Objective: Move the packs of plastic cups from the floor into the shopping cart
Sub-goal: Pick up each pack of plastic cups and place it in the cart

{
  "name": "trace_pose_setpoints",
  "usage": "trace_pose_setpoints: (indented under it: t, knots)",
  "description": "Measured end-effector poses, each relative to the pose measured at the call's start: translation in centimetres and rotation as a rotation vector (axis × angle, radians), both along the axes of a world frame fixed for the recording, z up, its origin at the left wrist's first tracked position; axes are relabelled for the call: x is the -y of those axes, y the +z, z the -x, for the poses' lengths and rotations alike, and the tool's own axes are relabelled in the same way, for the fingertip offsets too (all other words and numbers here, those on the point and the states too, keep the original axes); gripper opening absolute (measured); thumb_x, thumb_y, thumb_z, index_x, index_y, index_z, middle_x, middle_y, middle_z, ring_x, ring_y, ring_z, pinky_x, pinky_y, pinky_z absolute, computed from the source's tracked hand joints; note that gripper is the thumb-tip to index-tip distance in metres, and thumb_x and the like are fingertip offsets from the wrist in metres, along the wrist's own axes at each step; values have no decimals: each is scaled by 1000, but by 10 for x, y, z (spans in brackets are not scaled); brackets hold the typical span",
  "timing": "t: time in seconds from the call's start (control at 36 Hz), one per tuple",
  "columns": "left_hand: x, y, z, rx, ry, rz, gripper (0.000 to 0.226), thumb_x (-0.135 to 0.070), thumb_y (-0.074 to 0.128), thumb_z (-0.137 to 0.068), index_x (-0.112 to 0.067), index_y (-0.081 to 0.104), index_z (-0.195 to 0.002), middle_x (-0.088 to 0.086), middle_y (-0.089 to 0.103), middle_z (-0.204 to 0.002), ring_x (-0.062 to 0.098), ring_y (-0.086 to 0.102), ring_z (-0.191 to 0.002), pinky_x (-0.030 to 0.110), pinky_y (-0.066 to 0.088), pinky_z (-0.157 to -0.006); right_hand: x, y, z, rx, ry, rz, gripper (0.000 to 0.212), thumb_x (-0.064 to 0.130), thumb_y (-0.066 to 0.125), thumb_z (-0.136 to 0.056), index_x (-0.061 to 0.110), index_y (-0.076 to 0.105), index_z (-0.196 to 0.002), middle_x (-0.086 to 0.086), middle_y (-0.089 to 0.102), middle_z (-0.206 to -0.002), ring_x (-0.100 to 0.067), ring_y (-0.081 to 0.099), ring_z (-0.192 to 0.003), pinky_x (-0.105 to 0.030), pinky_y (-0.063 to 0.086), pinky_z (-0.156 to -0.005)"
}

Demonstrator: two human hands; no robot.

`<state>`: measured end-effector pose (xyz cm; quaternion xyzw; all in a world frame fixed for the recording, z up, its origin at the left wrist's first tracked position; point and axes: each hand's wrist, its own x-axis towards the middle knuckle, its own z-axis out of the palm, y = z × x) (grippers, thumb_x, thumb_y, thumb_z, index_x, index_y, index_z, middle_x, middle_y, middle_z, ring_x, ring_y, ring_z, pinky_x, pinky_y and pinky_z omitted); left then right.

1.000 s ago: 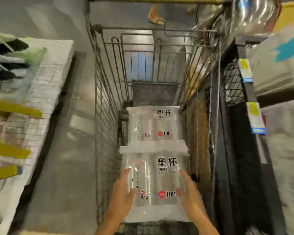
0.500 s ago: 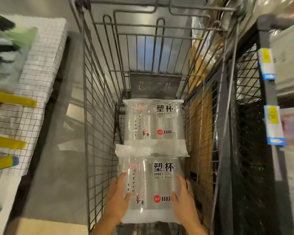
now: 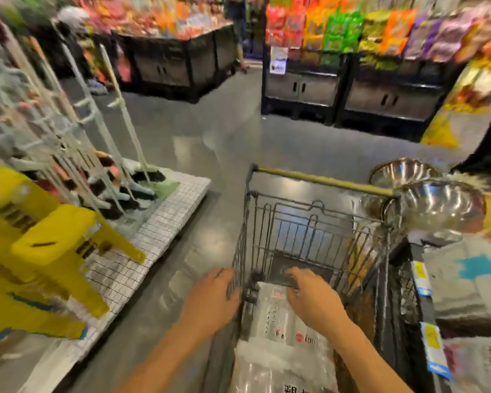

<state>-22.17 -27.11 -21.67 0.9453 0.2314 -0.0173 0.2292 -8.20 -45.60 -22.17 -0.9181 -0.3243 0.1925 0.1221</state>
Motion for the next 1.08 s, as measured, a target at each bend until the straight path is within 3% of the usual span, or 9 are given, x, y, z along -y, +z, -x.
trace_pose_setpoints:
  t: [0.14, 0.31, 0.44, 0.53, 0.58, 0.67, 0.78, 0.86, 1.08]
  knots:
    - [-38, 77, 28, 72, 127, -108, 43, -46, 45, -94, -35, 46, -136, -7, 49, -137, 18, 51, -121, 35, 42, -99, -51, 74, 5, 105, 151, -48, 42, 32, 46, -106, 29, 46, -148, 2, 59, -139, -21, 62, -118, -37, 55, -95]
    - [-75, 143, 117, 115, 252, -258, 46, -49, 43, -94, -31, 47, -136, -4, 50, -139, 19, 47, -126, 37, 40, -104, -113, 149, 57, 228, 307, -116, 44, 41, 47, -104, 33, 47, -147, 1, 59, -144, -23, 60, -126, -42, 54, -100]
    - [-98, 164, 219, 178, 412, -184, 45, -48, 46, -94, -33, 48, -137, -9, 47, -143, 14, 47, -128, 30, 38, -106, -159, 188, 140, 273, 406, -171, 39, 37, 45, -104, 34, 48, -143, 2, 60, -141, -24, 61, -123, -41, 52, -100]
    - [-110, 170, 288, 167, 463, -195, 51, -54, 41, -88, -35, 48, -135, -10, 53, -136, 14, 51, -121, 31, 45, -99, -183, 199, 194, 271, 471, -206, 38, 38, 46, -104, 35, 49, -142, 4, 58, -143, -21, 58, -126, -34, 48, -104]
    - [-116, 176, 331, 124, 484, -245, 41, -49, 45, -94, -38, 47, -133, -12, 53, -134, 13, 52, -119, 31, 47, -94, -198, 202, 231, 259, 523, -234, 39, 39, 48, -104, 34, 50, -142, 5, 57, -144, -19, 57, -127, -32, 46, -106]
    - [-119, 187, 393, 106, 569, -259, 41, -51, 45, -94, -38, 48, -133, -13, 51, -137, 14, 50, -123, 34, 45, -97, -218, 206, 288, 274, 615, -262, 41, 41, 47, -104, 34, 49, -145, 7, 55, -146, -18, 53, -133, -33, 43, -110]
    - [-113, 187, 488, 86, 672, -257, 69, -71, 24, -76, -36, 49, -130, -10, 53, -132, 16, 52, -121, 36, 46, -94, -253, 203, 369, 283, 778, -277, 39, 36, 50, -104, 31, 52, -142, 3, 63, -136, -19, 60, -123, -32, 47, -97]
    - [-110, 180, 560, 64, 818, -260, 44, -56, 42, -92, -37, 47, -131, -7, 52, -133, 18, 52, -118, 39, 46, -93, -285, 199, 434, 285, 907, -277, 39, 38, 50, -103, 32, 51, -142, 6, 62, -138, -15, 58, -125, -29, 46, -98]
    - [-69, 169, 726, 82, 1220, -266, 39, -48, 47, -92, -35, 51, -128, -7, 55, -128, 16, 55, -114, 37, 48, -92, -343, 195, 616, 191, 1285, -318, 38, 39, 52, -104, 31, 52, -141, 4, 64, -135, -16, 60, -123, -33, 50, -95]
